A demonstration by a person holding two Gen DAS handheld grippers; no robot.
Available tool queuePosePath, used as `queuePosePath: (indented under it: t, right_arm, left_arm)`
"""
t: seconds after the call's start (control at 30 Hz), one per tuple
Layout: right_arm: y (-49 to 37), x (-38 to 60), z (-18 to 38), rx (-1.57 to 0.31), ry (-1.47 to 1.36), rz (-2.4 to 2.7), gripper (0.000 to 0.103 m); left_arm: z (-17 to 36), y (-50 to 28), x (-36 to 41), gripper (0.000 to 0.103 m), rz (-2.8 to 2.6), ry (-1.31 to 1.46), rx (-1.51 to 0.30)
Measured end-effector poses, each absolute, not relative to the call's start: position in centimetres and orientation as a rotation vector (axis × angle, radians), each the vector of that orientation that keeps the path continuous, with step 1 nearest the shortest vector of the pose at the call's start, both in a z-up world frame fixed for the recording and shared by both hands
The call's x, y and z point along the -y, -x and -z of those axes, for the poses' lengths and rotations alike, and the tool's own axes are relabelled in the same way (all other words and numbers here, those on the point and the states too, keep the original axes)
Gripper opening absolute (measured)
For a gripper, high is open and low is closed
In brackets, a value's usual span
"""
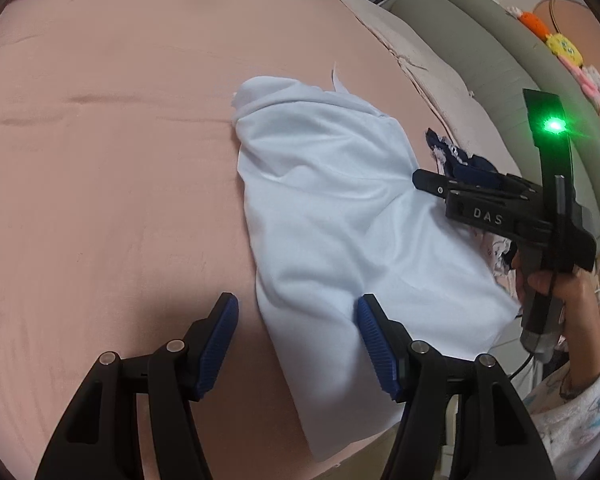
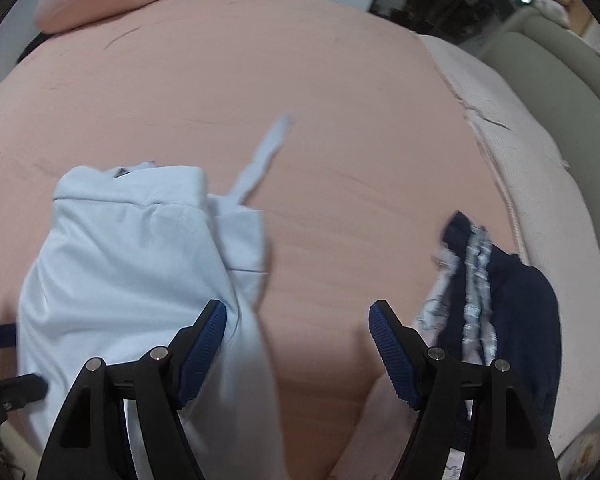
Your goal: Fold clothes
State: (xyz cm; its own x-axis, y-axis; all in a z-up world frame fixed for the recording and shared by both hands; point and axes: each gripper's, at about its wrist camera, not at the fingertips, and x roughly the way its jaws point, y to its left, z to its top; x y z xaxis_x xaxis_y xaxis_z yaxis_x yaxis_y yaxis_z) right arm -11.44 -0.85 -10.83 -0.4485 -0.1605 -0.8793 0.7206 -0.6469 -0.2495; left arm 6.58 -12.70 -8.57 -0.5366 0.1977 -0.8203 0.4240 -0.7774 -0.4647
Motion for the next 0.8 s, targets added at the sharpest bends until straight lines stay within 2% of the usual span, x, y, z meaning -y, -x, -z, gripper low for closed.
queuePosePath:
  t: [0.23, 0.3, 0.37, 0.47, 0.63, 0.8]
  right_arm:
    - [12.8, 0.3, 11.4, -0.747, -1.247, 2.163, 0.074]
    - [13.3, -0.1, 11.6, -0.83, -1.25, 2.228, 0.074]
    - [13.7, -0.8, 11.6, -0.823, -1.257, 2.224, 0.074]
    - [13.7, -2.5, 10.4, -0.656, -1.273, 2.204, 0.074]
    - [13.5, -6.3, 8.6, -0.153, -1.401, 1.961, 0.074]
    - [12.1, -9.2, 8.3, -0.014, -1.464, 1.902, 0.074]
  left_arm:
    - [8.3, -6.7, 12.2, 0.06, 2.449, -1.504, -0.884]
    - [8.3, -7.1, 12.2, 0.06, 2.447, -1.509, -0.86]
    - [8.3, -7.3, 12.2, 0.06, 2.444, -1.507, -0.862]
    - [8.1, -7.6, 12.7, 0.06, 2.447, -1.507, -0.916]
    - [7.9, -8.6, 14.1, 0.06, 2.475, -1.42, -1.139]
    - [8.1, -9.3, 14.9, 0.06, 2.446, -1.343, -1.302]
